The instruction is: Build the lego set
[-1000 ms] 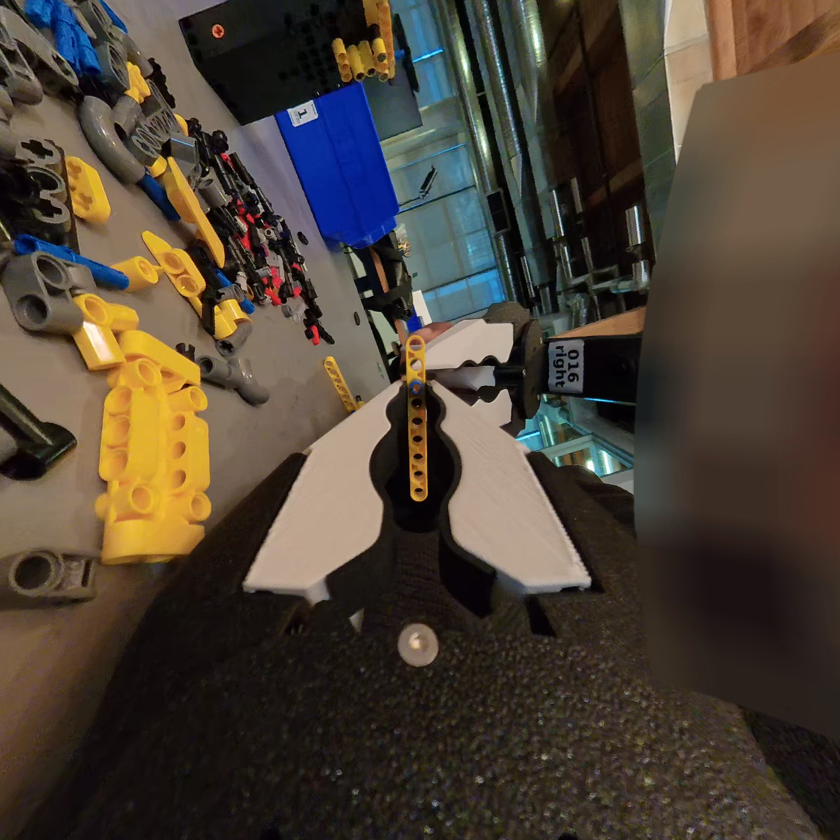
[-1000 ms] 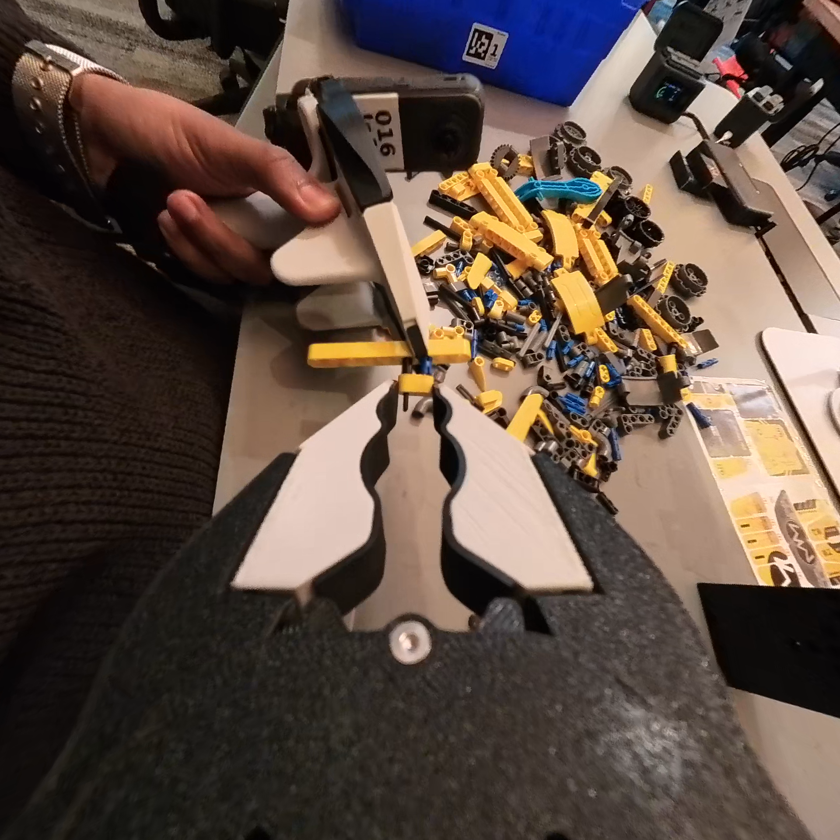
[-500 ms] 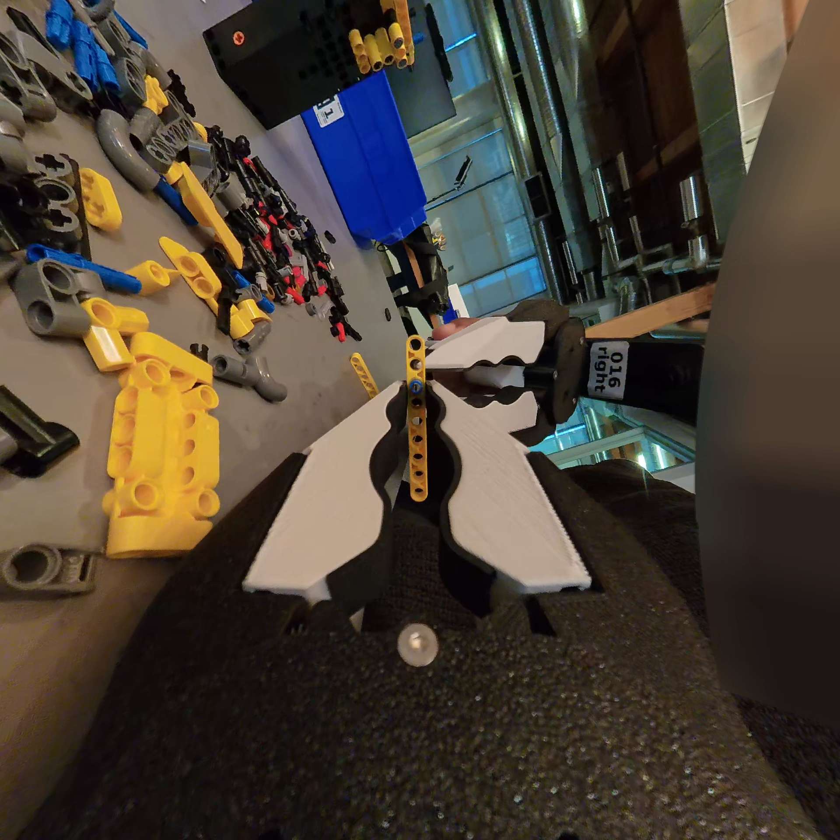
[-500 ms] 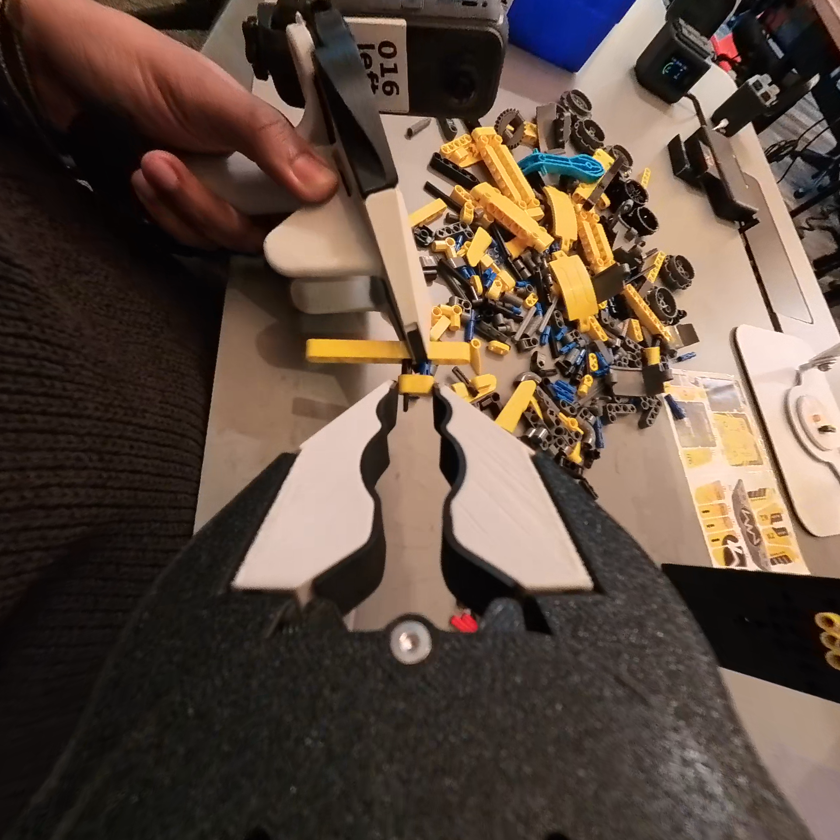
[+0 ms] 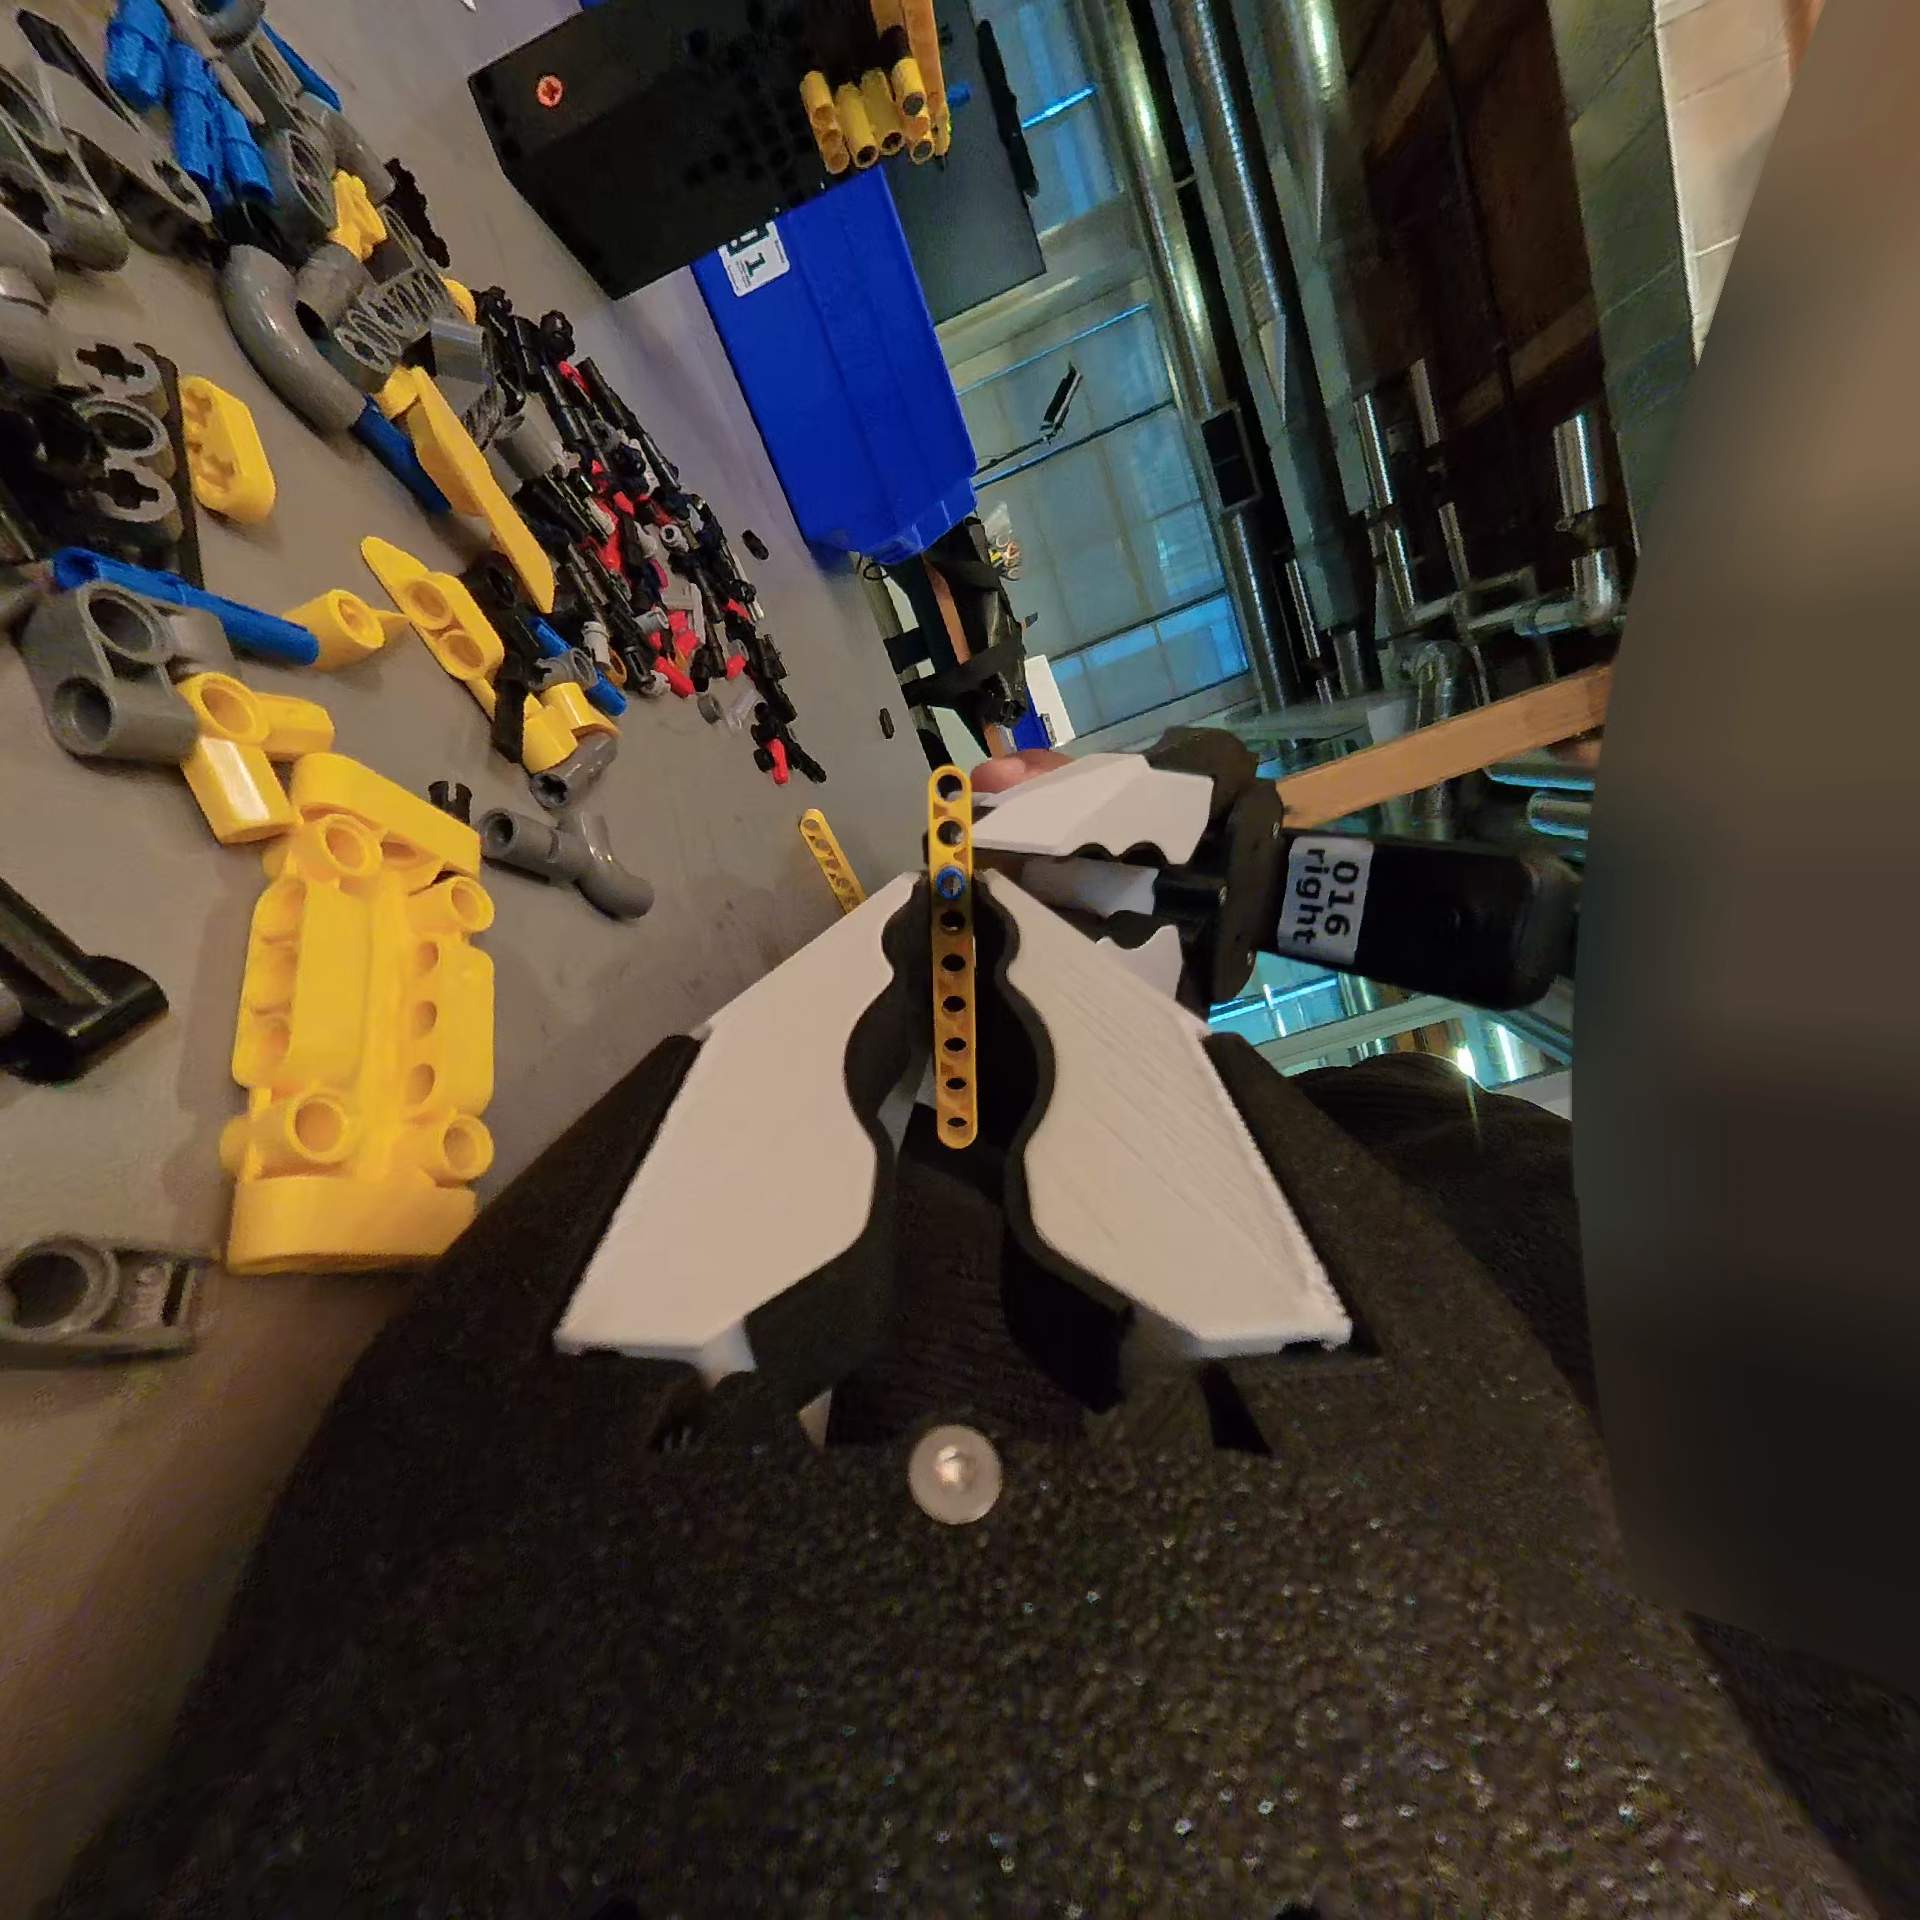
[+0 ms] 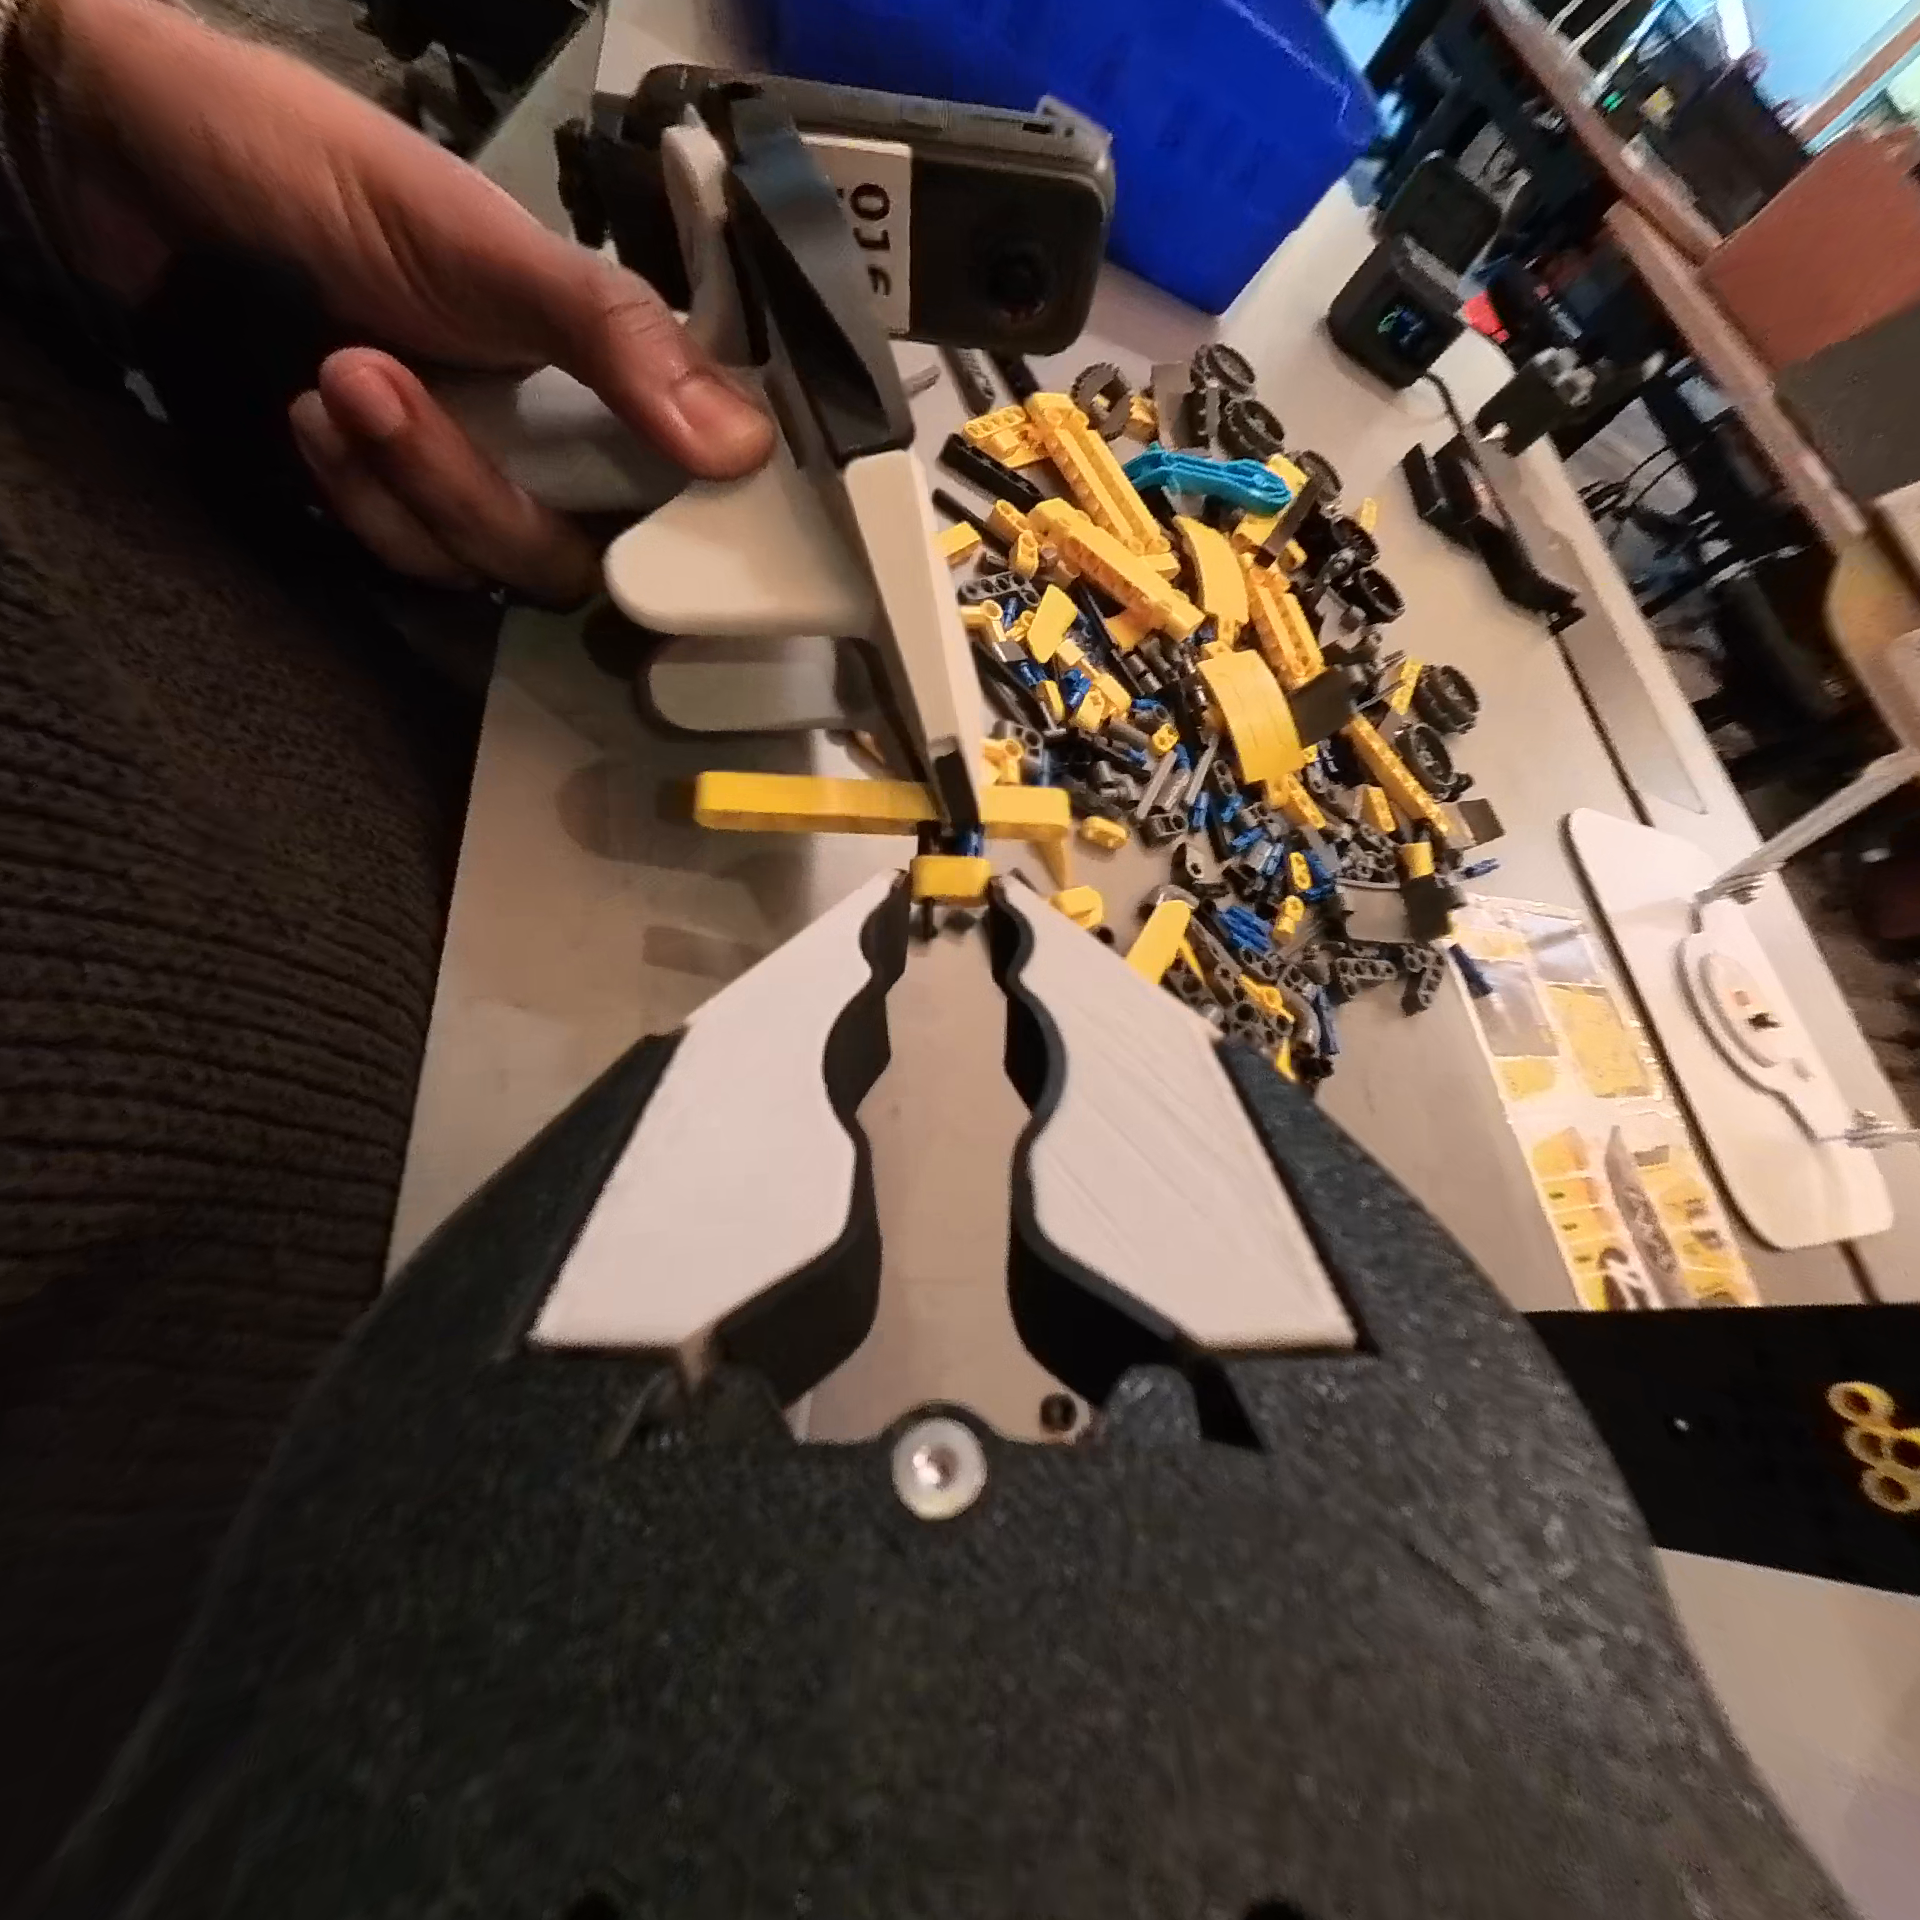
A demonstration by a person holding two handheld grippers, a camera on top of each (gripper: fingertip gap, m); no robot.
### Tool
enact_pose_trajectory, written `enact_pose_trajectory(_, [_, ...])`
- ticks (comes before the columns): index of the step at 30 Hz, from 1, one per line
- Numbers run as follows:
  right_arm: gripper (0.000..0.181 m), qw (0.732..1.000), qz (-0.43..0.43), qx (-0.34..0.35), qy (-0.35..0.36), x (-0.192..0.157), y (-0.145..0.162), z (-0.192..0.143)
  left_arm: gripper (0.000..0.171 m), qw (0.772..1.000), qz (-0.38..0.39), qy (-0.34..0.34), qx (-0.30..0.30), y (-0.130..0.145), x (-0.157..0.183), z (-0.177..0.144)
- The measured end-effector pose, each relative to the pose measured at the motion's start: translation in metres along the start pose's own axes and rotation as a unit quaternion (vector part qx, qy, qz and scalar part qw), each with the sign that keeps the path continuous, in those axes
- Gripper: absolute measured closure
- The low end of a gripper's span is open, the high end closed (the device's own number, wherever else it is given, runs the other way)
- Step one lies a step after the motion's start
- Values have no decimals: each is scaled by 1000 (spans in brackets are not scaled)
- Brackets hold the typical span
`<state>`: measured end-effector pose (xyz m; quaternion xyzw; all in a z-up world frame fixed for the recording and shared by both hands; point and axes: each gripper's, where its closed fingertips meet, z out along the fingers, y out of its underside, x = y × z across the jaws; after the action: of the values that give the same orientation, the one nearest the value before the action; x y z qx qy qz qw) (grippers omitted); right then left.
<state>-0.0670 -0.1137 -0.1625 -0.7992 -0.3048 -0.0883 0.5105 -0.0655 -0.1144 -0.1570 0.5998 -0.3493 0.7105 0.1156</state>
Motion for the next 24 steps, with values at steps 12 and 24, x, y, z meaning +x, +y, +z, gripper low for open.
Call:
enact_pose_trajectory(12, [167,996,-50,54,54,1,-13,-13,165,999,44,-1,-6,3,20,2])
enact_pose_trajectory(24, [167,993,-80,50,68,-1,-14,-17,165,990,129,-53,-21,8,22,3])
